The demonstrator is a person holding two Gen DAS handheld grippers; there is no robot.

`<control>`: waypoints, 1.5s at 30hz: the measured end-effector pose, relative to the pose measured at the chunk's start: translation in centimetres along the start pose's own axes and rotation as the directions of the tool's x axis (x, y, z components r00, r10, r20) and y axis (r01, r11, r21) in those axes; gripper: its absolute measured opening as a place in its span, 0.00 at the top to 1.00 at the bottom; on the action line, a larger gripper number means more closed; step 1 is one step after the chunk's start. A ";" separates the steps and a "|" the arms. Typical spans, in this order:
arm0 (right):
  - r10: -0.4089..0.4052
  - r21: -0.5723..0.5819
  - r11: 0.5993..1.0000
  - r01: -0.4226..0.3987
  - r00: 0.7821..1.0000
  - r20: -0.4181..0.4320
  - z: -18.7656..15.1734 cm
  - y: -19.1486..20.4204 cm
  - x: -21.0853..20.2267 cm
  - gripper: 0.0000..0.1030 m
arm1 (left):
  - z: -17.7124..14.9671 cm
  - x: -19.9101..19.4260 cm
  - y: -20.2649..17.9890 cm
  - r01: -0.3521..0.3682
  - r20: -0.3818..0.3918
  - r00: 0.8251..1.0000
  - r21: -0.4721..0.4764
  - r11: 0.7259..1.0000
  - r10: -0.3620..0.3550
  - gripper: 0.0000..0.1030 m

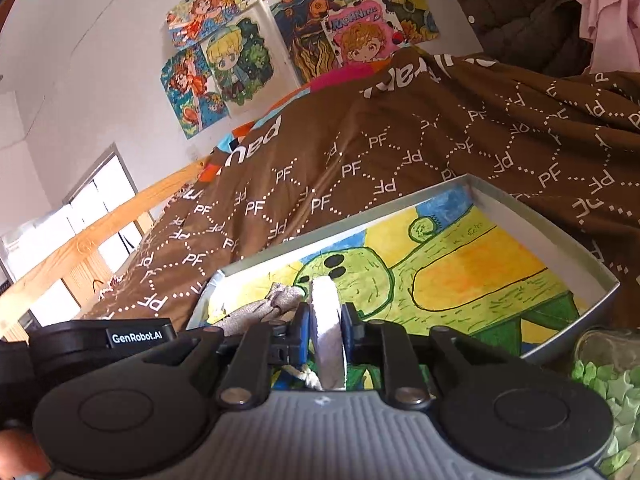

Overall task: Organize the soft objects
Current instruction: 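Carry the grey pouch and white cloth with both grippers over the painted tray, then open both grippers to drop the grey pouch and white cloth into the tray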

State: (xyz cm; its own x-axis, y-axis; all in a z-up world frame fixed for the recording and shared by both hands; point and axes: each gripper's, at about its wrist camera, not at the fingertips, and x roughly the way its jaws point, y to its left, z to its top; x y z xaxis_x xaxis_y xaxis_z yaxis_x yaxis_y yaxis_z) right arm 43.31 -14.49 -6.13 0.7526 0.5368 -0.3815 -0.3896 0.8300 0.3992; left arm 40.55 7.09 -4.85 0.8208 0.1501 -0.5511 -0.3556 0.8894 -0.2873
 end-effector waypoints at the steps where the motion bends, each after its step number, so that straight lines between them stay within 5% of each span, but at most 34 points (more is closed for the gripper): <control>1: 0.005 0.002 1.000 -0.005 1.000 -0.004 0.0 0.0 0.0 0.78 | 0.0 0.1 0.1 -0.003 -0.003 1.000 -0.004 1.000 0.003 0.84; 8: 0.015 -0.014 1.000 -0.015 1.000 -0.011 0.2 0.3 -0.1 0.62 | 0.1 0.0 0.5 -0.008 -0.014 1.000 -0.024 1.000 0.008 0.71; 11: 0.007 -0.030 1.000 -0.007 1.000 0.001 0.6 0.6 -0.8 0.50 | 0.1 -0.4 0.8 -0.006 -0.018 1.000 -0.040 0.999 0.005 0.59; 16: -0.016 -0.065 0.998 0.018 0.999 0.029 1.5 1.2 -2.8 0.37 | 0.2 -2.1 1.6 0.034 0.021 0.999 -0.072 0.997 -0.033 0.24; 25: -0.038 -0.129 0.990 0.054 0.992 0.123 2.9 2.7 -9.4 0.09 | 0.4 -7.7 2.4 0.072 0.114 0.992 -0.087 0.994 -0.062 0.04; 29: -0.028 -0.162 0.985 0.057 0.985 0.172 3.1 4.0 -12.7 0.01 | 0.1 -11.0 2.3 0.091 0.145 0.986 -0.061 0.994 -0.082 0.02; 36: -0.025 -0.219 0.973 0.077 0.973 0.230 2.4 6.5 -17.9 0.00 | -0.4 -17.0 2.5 0.126 0.203 0.972 -0.038 0.991 -0.116 0.01; 45: -0.012 -0.203 0.977 0.057 0.976 0.216 -1.2 7.8 -23.4 0.00 | -3.1 -24.8 3.2 0.161 0.292 0.941 0.062 0.985 -0.173 0.01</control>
State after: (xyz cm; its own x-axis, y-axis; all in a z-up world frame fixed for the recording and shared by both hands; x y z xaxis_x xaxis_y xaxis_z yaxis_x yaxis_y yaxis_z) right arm 22.04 -20.44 4.94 0.8540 0.4812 -0.1977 -0.4457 0.8728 0.1990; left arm 17.69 4.90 5.44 0.9640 0.1138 -0.2402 -0.1900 0.9270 -0.3233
